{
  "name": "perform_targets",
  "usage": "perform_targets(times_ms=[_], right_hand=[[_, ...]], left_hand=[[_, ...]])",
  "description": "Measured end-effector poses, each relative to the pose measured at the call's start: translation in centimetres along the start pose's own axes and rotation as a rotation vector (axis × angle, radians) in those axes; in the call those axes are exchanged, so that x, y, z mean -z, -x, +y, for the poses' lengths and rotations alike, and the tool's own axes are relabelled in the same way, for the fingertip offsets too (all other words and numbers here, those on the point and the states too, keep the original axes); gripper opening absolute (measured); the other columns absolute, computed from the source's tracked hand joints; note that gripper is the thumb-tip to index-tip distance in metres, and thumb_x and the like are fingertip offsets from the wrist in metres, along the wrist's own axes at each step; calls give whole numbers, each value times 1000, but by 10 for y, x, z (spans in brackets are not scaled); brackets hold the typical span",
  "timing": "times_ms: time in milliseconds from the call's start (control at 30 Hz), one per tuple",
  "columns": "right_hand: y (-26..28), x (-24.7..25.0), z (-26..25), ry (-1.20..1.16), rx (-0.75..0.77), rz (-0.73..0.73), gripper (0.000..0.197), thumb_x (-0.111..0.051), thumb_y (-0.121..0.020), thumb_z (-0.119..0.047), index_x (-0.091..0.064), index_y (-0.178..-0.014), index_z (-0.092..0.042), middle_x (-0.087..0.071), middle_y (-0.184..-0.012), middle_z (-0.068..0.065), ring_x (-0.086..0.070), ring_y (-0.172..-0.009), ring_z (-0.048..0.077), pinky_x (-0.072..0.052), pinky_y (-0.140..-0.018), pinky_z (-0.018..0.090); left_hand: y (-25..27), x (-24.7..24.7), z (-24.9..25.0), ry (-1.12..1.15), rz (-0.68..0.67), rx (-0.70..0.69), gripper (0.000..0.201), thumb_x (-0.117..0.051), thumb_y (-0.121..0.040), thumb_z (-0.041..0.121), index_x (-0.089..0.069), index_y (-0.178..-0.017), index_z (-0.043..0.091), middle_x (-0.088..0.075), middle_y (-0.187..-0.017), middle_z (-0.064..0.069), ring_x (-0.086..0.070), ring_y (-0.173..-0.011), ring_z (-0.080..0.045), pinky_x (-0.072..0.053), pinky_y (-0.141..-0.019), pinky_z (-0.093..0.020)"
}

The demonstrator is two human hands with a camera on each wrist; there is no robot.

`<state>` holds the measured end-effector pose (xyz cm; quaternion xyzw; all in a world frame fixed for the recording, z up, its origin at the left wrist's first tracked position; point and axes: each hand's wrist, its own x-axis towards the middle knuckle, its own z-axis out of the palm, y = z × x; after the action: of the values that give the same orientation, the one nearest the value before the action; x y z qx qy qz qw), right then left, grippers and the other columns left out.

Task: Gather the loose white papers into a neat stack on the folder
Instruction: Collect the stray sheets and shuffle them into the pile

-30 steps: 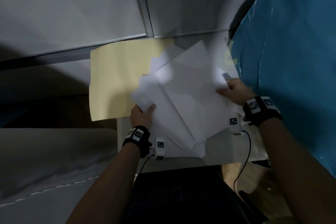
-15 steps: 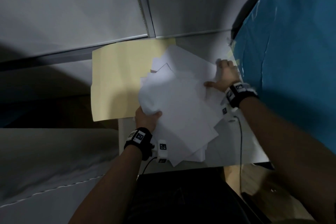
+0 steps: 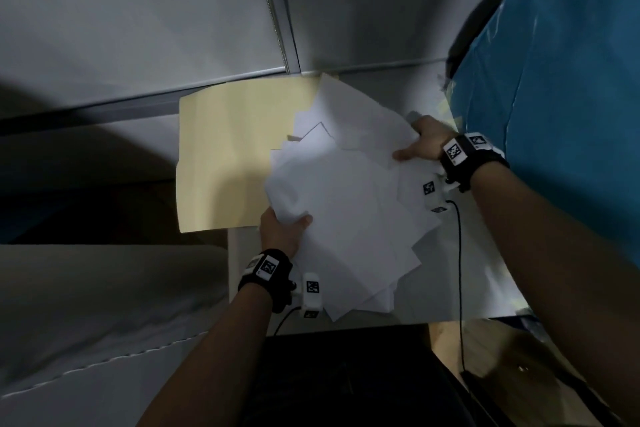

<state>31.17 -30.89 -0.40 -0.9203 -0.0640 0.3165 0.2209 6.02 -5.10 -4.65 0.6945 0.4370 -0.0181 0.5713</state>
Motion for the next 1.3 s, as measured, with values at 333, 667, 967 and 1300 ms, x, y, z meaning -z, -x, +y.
perform_targets(times_ms=[333, 667, 967, 1300], right_hand=[[44, 75, 15, -236, -105, 162, 40, -89, -76, -34, -73, -107, -14, -75, -96, 2, -70, -82, 19, -57, -79, 32], [101, 82, -39, 18, 165, 377, 27, -72, -90, -18, -71, -114, -6, -68, -83, 3, -68, -93, 32, -47, -72, 29], [207, 129, -76, -166, 316, 361, 23, -81, -87, -40, -73, -84, -19, -76, -76, -11, -72, -68, 8, -56, -60, 21], [179, 106, -82, -892, 547, 758, 37, -79, -92, -17, -67, -113, 11, -77, -104, 6, -75, -94, 18, -63, -85, 41]], left_hand=[[1, 0, 12, -22, 26, -37, 58, -97, -70, 15, -70, -121, 10, -73, -116, -4, -70, -104, -25, -59, -88, -40], [5, -7, 7, -26, -82, -1, 46, -93, -76, 13, -71, -116, 7, -75, -110, -9, -73, -100, -32, -61, -90, -53], [2, -4, 9, -77, -86, -31, 57, -92, -66, 21, -72, -118, 9, -75, -114, -10, -73, -101, -33, -62, -88, -57], [3, 0, 19, 13, -81, -25, 54, -92, -73, 2, -70, -121, 2, -74, -115, -11, -71, -105, -33, -59, -87, -47]])
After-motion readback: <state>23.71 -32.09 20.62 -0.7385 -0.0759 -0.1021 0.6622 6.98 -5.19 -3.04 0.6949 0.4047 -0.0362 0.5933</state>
